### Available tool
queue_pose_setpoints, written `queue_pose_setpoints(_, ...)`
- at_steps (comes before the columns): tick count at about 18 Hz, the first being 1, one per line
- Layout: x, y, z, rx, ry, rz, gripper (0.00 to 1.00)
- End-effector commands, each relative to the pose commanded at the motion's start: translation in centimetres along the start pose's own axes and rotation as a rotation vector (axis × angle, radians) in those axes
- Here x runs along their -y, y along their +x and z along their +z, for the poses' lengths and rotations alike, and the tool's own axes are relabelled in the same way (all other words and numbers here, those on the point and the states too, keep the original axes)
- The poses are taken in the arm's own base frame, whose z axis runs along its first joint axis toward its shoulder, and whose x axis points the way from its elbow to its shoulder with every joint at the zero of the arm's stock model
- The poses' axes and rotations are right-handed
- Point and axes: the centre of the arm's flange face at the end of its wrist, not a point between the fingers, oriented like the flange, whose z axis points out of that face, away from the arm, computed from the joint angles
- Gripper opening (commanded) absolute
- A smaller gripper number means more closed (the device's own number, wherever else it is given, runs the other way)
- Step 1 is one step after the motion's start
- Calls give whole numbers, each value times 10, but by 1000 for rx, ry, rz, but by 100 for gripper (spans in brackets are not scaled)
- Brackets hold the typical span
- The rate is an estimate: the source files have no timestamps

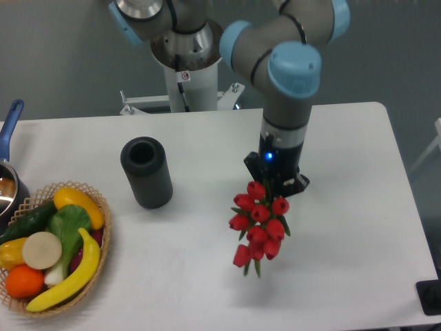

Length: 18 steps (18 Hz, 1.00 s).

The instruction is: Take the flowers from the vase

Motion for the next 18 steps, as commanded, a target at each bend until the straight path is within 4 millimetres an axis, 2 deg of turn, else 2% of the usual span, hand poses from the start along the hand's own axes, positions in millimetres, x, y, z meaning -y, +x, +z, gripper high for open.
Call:
queue_pose_setpoints(3, 5, -9, -7, 5, -1, 5, 8)
queue_pose_setpoints(18, 7, -6, -7, 4, 1, 3, 9)
